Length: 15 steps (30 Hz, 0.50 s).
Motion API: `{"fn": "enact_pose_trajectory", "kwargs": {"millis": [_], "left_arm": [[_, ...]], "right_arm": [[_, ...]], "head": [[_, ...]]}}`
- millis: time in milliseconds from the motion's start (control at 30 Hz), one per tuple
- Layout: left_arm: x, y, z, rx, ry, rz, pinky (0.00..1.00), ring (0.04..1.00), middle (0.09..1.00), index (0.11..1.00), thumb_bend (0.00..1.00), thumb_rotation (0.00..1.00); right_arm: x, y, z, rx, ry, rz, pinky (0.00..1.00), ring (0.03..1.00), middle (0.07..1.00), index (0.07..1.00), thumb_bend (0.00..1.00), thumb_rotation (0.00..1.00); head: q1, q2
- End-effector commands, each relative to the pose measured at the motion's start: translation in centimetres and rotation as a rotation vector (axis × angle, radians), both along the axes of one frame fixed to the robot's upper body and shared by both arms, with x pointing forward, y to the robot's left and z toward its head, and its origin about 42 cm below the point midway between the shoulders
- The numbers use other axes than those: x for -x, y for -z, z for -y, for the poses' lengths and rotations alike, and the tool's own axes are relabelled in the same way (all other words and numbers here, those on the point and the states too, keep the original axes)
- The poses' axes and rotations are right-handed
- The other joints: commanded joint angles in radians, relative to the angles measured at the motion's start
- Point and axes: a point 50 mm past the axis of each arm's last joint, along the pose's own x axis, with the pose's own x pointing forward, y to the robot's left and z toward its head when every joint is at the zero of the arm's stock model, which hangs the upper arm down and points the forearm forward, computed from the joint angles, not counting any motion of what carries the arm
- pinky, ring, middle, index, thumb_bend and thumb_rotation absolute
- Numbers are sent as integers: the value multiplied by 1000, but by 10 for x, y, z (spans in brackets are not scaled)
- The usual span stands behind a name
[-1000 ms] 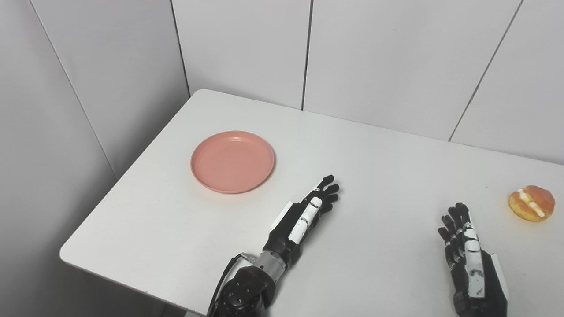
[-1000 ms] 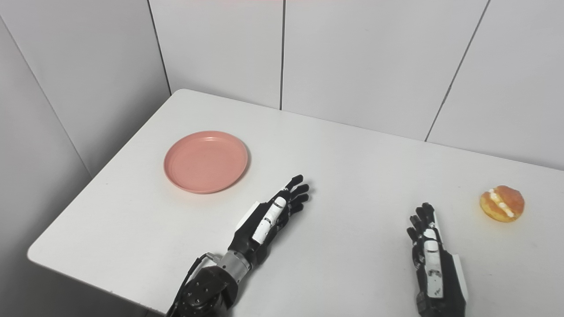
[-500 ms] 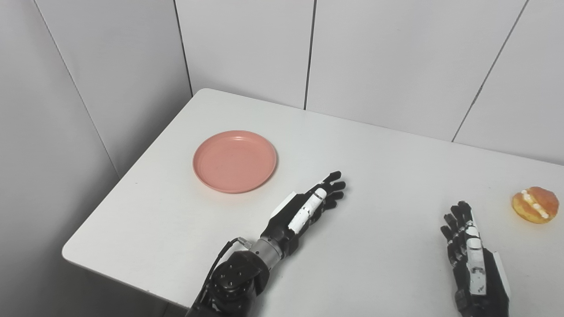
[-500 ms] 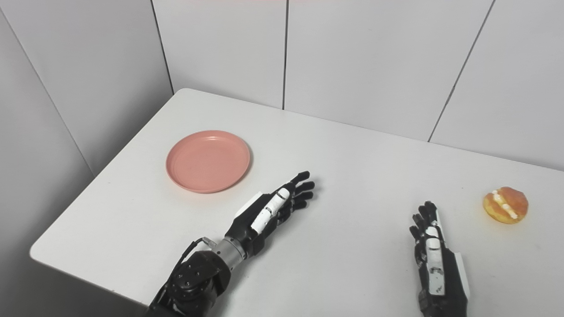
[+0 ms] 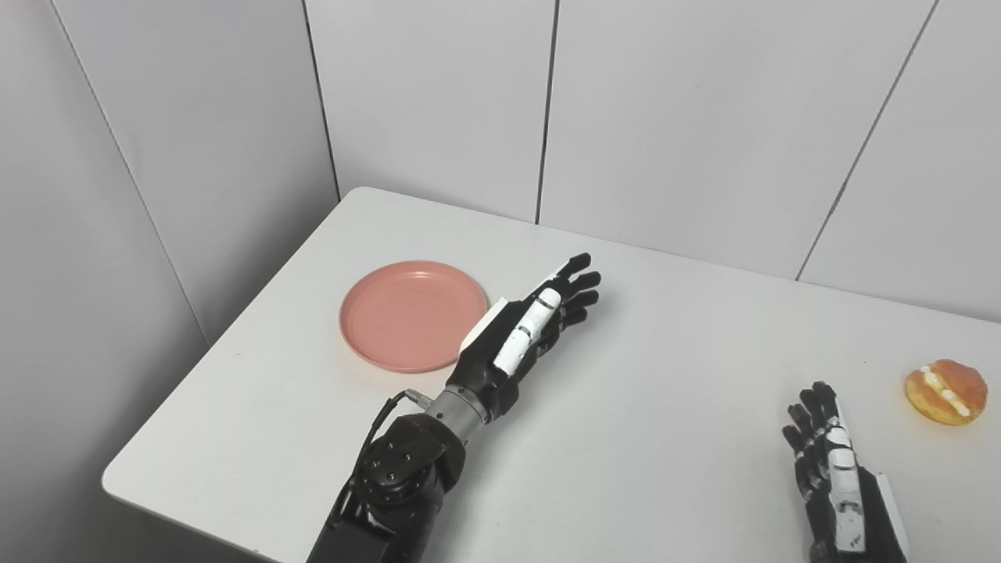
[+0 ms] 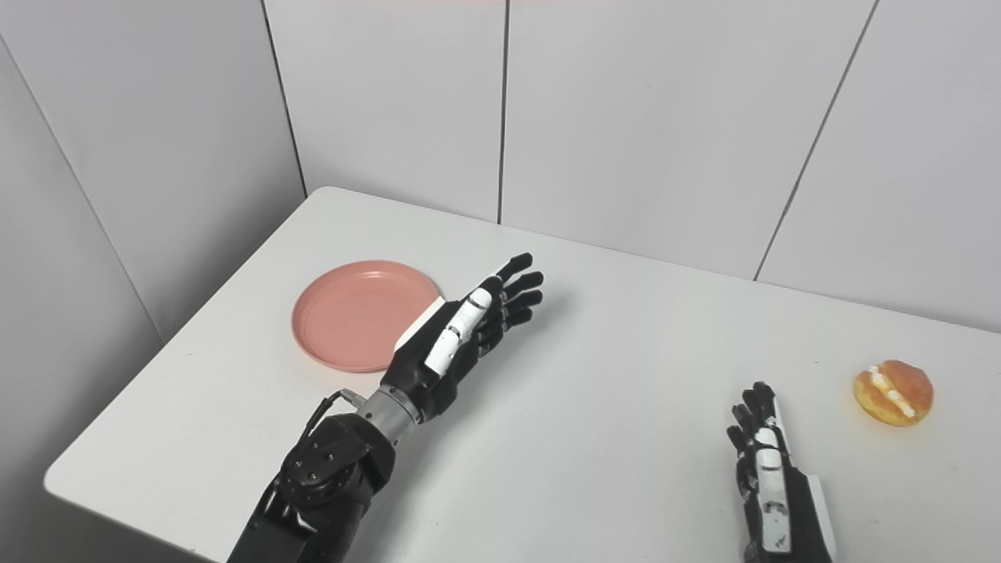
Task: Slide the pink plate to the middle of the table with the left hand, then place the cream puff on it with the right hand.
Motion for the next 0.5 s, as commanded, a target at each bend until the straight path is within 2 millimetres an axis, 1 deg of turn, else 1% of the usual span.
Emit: {"fn": "enact_pose_trajectory", "kwargs": {"millis": [0, 133, 233, 433, 467], "left_arm": [[-6, -28, -4, 10, -17, 81, 974, 961, 966, 961, 449, 1000], [-12, -39, -17, 12, -51, 114, 973, 959, 964, 960, 468, 1000], [-15, -42, -25, 12, -67, 128, 965, 954, 961, 959, 482, 1000], [-27, -47, -55, 52, -176, 151, 942, 938, 945, 944, 490, 1000], [-28, -47, -60, 52, -193, 158, 943, 940, 946, 943, 473, 1000]], "right_arm": [[15, 28, 0, -20, 4, -59, 1000, 1000, 1000, 1000, 336, 979], [15, 28, 1, -22, -3, -59, 1000, 1000, 1000, 1000, 327, 981], [15, 28, 1, -23, -2, -61, 1000, 1000, 1000, 1000, 325, 982], [16, 27, 1, -21, -2, -58, 1000, 1000, 1000, 1000, 324, 996], [16, 27, 1, -21, -2, -59, 1000, 1000, 1000, 1000, 327, 995]], "head": [[2, 1], [2, 1], [2, 2], [2, 4], [2, 4]]}}
